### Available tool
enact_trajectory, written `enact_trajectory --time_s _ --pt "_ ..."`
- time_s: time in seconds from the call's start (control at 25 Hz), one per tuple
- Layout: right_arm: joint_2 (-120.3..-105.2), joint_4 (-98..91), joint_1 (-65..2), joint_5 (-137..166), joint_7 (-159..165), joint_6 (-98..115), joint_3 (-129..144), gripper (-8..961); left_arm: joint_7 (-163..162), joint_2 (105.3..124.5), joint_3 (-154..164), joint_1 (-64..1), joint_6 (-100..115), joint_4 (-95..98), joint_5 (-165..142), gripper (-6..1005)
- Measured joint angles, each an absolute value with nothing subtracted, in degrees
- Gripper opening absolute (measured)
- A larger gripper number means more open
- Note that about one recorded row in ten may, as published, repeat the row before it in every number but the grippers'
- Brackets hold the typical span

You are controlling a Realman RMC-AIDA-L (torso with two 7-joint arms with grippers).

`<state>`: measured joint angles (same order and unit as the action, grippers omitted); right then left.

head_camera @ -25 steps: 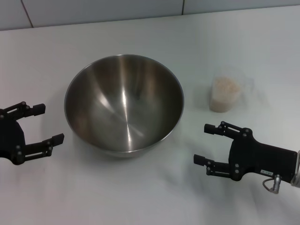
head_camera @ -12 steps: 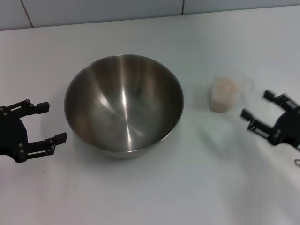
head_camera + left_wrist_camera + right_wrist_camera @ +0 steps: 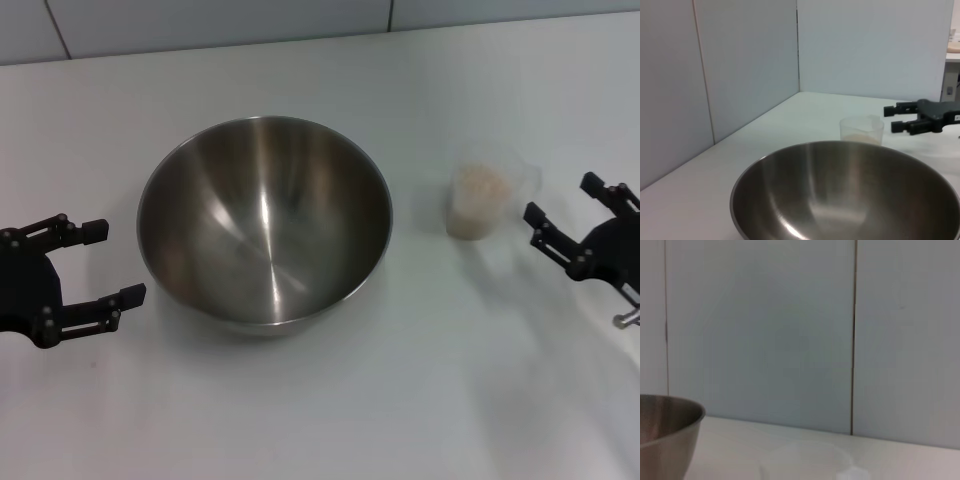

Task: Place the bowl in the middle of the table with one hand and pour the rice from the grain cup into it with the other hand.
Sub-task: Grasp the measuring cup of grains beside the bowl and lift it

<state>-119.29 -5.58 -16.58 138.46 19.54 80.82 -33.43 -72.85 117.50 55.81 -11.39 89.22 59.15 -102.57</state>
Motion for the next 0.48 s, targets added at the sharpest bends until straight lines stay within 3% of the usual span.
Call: enact_trajectory --time_s 0.48 --pt "-119.31 -3.16 -17.93 136.41 17.65 75.78 -33.96 814 -74.15 117.02 55.96 -11.71 89.29 59.44 -102.69 829"
